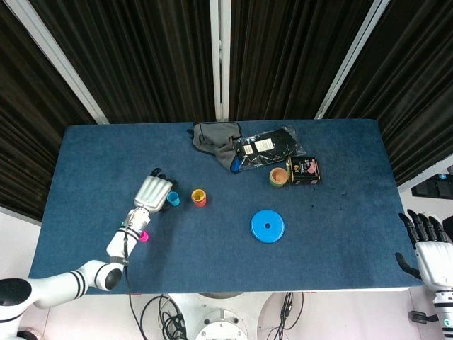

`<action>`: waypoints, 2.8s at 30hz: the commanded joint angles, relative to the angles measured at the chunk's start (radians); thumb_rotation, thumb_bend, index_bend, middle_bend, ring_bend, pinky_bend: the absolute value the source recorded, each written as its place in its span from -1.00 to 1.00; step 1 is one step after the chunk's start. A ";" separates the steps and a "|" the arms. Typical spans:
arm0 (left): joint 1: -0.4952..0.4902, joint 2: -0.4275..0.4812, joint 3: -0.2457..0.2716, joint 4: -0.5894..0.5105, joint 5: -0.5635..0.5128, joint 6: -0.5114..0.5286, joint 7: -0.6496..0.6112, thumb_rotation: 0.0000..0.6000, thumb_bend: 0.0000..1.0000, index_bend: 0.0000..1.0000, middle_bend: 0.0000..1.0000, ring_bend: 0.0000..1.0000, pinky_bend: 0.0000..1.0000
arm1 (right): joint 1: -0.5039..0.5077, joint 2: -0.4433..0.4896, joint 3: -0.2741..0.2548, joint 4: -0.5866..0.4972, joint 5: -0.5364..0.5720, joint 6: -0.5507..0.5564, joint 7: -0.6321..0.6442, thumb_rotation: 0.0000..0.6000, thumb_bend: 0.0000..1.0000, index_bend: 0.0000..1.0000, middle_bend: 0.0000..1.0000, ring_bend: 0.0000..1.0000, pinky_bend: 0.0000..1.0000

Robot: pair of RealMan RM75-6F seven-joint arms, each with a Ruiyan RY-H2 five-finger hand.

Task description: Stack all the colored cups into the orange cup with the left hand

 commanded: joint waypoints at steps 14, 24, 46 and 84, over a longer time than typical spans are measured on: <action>0.002 0.006 -0.018 -0.006 -0.010 0.000 -0.018 1.00 -0.53 -0.02 0.02 -0.36 -0.63 | 0.001 0.003 0.001 -0.006 0.004 -0.003 -0.006 1.00 -0.45 -1.00 -1.00 -1.00 -1.00; 0.002 0.079 -0.055 -0.152 -0.007 0.049 0.002 1.00 -0.53 0.00 0.05 -0.34 -0.63 | 0.002 0.004 0.001 -0.007 0.002 -0.002 -0.003 1.00 -0.45 -1.00 -1.00 -1.00 -1.00; -0.053 0.064 -0.084 -0.261 -0.057 0.089 0.091 1.00 -0.53 0.01 0.06 -0.33 -0.63 | -0.009 -0.001 -0.006 0.025 -0.018 0.021 0.049 1.00 -0.45 -1.00 -1.00 -1.00 -1.00; -0.065 -0.010 -0.057 -0.109 -0.030 0.051 -0.003 1.00 -0.53 -0.08 -0.05 -0.34 -0.63 | -0.002 0.001 0.000 0.025 0.001 0.000 0.044 1.00 -0.45 -1.00 -1.00 -1.00 -1.00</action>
